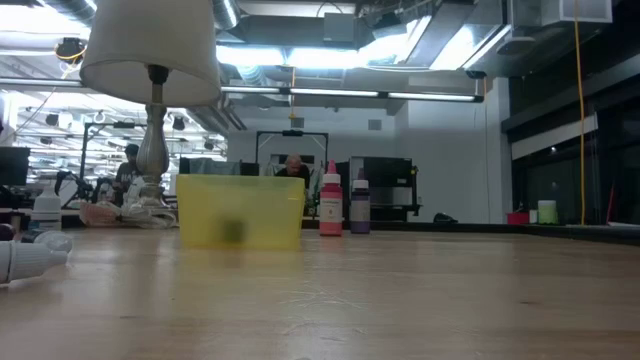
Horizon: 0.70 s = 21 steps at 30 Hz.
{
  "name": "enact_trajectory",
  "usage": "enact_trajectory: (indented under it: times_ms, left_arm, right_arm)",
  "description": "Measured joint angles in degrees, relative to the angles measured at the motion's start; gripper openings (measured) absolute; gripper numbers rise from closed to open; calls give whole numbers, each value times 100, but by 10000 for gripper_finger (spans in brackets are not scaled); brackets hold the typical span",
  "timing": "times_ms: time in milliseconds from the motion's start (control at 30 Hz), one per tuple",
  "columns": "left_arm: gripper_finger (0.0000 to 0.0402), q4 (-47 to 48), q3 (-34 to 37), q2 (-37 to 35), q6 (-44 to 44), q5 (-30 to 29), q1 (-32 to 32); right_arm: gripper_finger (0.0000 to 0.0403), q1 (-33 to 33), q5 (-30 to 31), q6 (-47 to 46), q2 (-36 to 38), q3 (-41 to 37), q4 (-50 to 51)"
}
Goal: Pick & Place food coloring
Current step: Put the small red bottle into the yellow bin
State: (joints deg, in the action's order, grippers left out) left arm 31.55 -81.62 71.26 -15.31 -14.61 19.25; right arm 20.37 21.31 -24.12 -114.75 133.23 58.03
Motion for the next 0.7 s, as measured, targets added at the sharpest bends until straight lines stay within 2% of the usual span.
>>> enact_trajectory:
  times_ms: [133,300,433,700]
  left_arm:
    - [43,9,0,0,-113,-327,15]
    - [44,278,134,-7,-655,-983,163]
    - [42,290,482,0,-1227,-1793,368]
    - [44,93,1306,-4,-2388,-2943,546]
  right_arm:
    - [195,4,8,-285,102,0,486]
    - [236,23,587,-813,299,1,1374]
    - [244,109,993,-1013,456,2,1946]
    - [245,221,1045,-814,520,2,2165]
